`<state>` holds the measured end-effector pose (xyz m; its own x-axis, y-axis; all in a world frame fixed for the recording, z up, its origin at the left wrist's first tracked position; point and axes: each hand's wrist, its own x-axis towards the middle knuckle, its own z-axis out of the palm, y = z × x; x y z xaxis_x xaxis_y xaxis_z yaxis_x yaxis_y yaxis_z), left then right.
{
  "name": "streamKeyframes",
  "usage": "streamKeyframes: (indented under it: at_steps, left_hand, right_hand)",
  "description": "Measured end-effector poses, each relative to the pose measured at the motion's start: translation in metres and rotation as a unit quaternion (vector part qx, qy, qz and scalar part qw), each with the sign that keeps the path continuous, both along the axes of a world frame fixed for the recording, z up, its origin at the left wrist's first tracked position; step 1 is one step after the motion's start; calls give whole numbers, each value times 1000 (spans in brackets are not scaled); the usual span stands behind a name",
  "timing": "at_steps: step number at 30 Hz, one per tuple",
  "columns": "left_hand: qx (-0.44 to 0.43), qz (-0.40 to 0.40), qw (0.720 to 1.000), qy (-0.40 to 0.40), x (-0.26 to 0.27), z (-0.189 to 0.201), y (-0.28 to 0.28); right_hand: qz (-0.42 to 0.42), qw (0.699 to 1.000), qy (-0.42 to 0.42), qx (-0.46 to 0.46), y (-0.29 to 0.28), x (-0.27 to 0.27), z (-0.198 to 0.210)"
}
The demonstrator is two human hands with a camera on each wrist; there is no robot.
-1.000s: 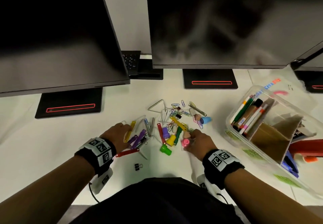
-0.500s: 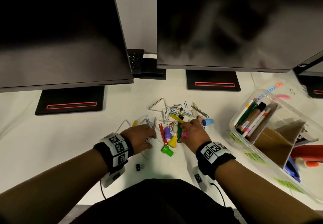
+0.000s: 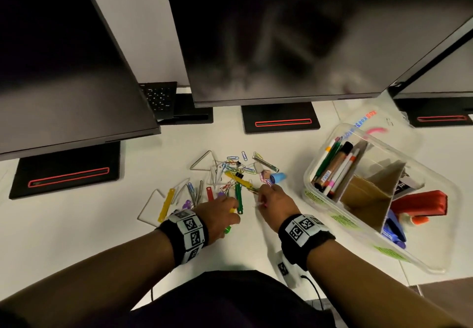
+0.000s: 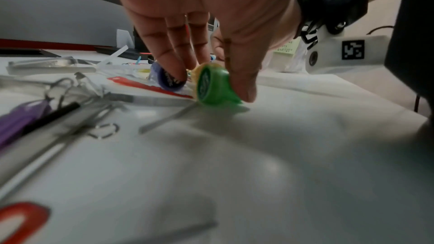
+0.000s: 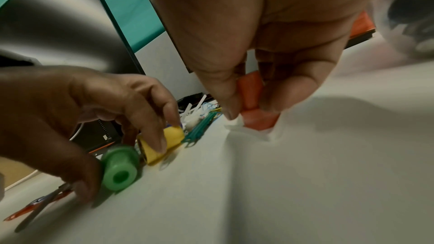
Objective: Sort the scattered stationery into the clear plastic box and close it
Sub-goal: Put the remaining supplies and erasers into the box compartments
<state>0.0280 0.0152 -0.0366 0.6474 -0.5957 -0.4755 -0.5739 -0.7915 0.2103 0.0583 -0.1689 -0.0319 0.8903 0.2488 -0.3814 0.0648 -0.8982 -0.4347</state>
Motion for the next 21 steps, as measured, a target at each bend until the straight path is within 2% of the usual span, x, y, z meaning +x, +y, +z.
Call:
streamKeyframes:
  at_steps: [6,13,17,21]
  left_hand:
    - [-16,16,1000,11,4,-6,0]
    - [-55,48,997,11,8,-2,-3]
    - [-87,72,994,6,8,4,-1]
    - [-114,99,989,-2,7,9,4]
  right_hand:
    - [8,1000,-5,16,-7,0,-1]
    - [71,996,53,-5,-2,8,1]
    - [23,999,28,19,-8,9,11]
    - [29,999,0,20,-13,3,22]
